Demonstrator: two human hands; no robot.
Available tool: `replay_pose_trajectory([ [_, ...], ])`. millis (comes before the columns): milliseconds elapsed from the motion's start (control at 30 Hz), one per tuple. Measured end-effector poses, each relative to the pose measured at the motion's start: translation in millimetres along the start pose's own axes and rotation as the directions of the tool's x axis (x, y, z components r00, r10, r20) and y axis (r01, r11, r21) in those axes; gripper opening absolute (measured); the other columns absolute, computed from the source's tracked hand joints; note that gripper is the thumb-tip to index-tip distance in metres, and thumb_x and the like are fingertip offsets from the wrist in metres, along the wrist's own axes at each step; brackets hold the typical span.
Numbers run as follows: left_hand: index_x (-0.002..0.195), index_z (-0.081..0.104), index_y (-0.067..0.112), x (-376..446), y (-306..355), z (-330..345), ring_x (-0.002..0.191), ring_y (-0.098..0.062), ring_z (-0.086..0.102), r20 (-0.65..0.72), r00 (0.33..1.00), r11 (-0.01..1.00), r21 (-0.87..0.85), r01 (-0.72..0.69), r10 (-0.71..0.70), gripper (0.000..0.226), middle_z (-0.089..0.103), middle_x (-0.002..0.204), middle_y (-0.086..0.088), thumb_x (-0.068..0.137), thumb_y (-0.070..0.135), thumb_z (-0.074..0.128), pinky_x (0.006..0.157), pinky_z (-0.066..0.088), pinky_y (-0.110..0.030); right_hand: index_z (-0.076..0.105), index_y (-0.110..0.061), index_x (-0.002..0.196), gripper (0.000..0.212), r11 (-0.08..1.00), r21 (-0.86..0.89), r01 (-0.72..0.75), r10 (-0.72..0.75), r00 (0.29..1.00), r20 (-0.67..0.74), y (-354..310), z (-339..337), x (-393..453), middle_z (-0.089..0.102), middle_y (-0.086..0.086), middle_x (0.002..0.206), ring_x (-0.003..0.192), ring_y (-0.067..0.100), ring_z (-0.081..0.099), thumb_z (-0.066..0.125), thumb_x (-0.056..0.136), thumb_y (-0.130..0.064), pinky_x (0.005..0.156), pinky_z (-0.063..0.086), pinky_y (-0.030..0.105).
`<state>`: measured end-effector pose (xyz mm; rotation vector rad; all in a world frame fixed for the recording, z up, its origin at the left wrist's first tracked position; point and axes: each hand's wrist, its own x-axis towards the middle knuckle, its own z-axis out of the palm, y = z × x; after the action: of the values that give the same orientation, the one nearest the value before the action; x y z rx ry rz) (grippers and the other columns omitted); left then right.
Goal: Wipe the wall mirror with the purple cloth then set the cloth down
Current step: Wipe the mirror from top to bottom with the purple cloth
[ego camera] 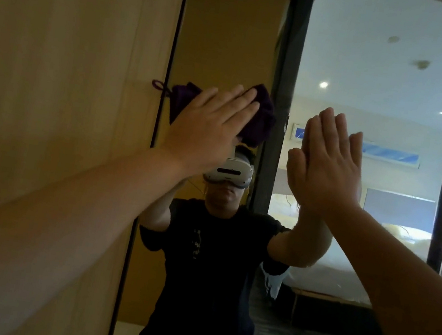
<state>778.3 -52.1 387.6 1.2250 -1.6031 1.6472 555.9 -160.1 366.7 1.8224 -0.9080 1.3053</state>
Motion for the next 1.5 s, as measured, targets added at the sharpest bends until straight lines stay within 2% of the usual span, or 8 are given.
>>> replay_pose_trajectory([
  [233, 0.149, 0.039, 0.015, -152, 68, 7, 0.148, -0.025, 0.026, 0.115, 0.978, 0.980, -0.110, -0.164, 0.177, 0.063, 0.037, 0.157, -0.006, 0.090, 0.021, 0.061, 0.117, 0.028, -0.049, 0.011, -0.015, 0.157, 0.069, 0.999, 0.036, 0.009, -0.009, 1.000, -0.011, 3, -1, -5, 0.004, 0.007, 0.166, 0.152, 0.023, -0.006, 0.011, 0.101, -0.054, 0.123, 0.000, 0.051],
  [400, 0.148, 0.046, 0.019, -212, 102, 11, 0.147, -0.022, 0.029, 0.145, 0.979, 0.977, -0.177, -0.116, 0.143, 0.061, 0.037, 0.157, -0.001, 0.091, 0.024, 0.068, 0.112, 0.037, -0.045, 0.015, -0.011, 0.157, 0.067, 0.997, 0.082, -0.010, 0.013, 1.000, -0.027, 7, -2, -31, 0.006, 0.009, 0.166, 0.153, 0.024, -0.005, 0.019, 0.102, -0.049, 0.123, -0.003, 0.048],
  [567, 0.145, 0.050, 0.021, -209, 100, 10, 0.144, -0.020, 0.036, 0.123, 0.985, 0.976, -0.196, -0.093, 0.118, 0.052, 0.042, 0.154, 0.002, 0.095, 0.020, 0.064, 0.108, 0.041, -0.044, 0.014, -0.011, 0.157, 0.067, 0.987, 0.031, -0.156, 0.157, 0.988, -0.014, 46, -5, -55, 0.003, 0.010, 0.166, 0.152, 0.023, -0.008, 0.017, 0.103, -0.051, 0.122, -0.005, 0.048],
  [700, 0.135, 0.056, 0.020, -184, 96, 5, 0.126, -0.020, 0.054, 0.030, 0.999, 0.958, -0.284, -0.023, 0.033, 0.046, 0.057, 0.140, 0.003, 0.092, 0.014, 0.068, 0.091, 0.048, -0.043, 0.009, -0.013, 0.158, 0.067, 0.993, 0.001, -0.121, 0.121, 0.992, 0.042, 59, -5, -59, 0.000, 0.009, 0.166, 0.152, 0.022, -0.010, 0.014, 0.103, -0.051, 0.122, -0.004, 0.048],
  [967, 0.136, 0.054, 0.008, 52, 55, -39, 0.125, -0.032, 0.051, -0.211, 0.970, 0.973, -0.216, 0.076, -0.123, 0.044, 0.058, 0.136, -0.008, 0.092, 0.007, 0.057, 0.107, 0.034, -0.043, 0.003, -0.016, 0.157, 0.064, 0.991, 0.001, -0.135, 0.135, 0.990, 0.050, 59, 0, -60, -0.006, 0.005, 0.165, 0.151, 0.020, -0.015, 0.012, 0.103, -0.050, 0.123, -0.005, 0.047],
  [1133, 0.151, 0.036, 0.017, 150, 48, -38, 0.146, -0.025, 0.028, 0.003, 0.986, 0.975, -0.147, 0.166, -0.167, 0.047, 0.032, 0.159, -0.001, 0.104, 0.014, 0.042, 0.119, 0.020, -0.041, 0.008, -0.015, 0.157, 0.062, 0.992, 0.024, -0.122, 0.122, 0.993, 0.012, 61, 3, -62, 0.000, 0.006, 0.165, 0.152, 0.021, -0.008, 0.015, 0.103, -0.047, 0.123, -0.001, 0.048],
  [1267, 0.152, 0.034, 0.019, 101, 75, 7, 0.146, -0.023, 0.029, 0.092, 0.990, 0.988, -0.102, 0.118, -0.109, 0.052, 0.031, 0.159, -0.002, 0.101, 0.029, 0.043, 0.119, 0.020, -0.047, 0.016, -0.014, 0.156, 0.060, 0.992, 0.041, -0.117, 0.118, 0.993, -0.026, 62, 7, -63, 0.008, 0.006, 0.165, 0.153, 0.021, -0.003, 0.017, 0.103, -0.043, 0.123, 0.001, 0.049],
  [1500, 0.148, 0.040, 0.012, -45, 142, 24, 0.145, -0.030, 0.031, 0.092, 0.987, 0.985, -0.126, -0.117, 0.129, 0.050, 0.038, 0.156, -0.010, 0.100, 0.025, 0.045, 0.116, 0.027, -0.050, 0.020, -0.012, 0.155, 0.059, 0.994, 0.082, -0.075, 0.079, 0.996, -0.047, 66, 8, -64, 0.011, 0.009, 0.165, 0.153, 0.023, 0.000, 0.016, 0.103, -0.040, 0.122, 0.005, 0.051],
])
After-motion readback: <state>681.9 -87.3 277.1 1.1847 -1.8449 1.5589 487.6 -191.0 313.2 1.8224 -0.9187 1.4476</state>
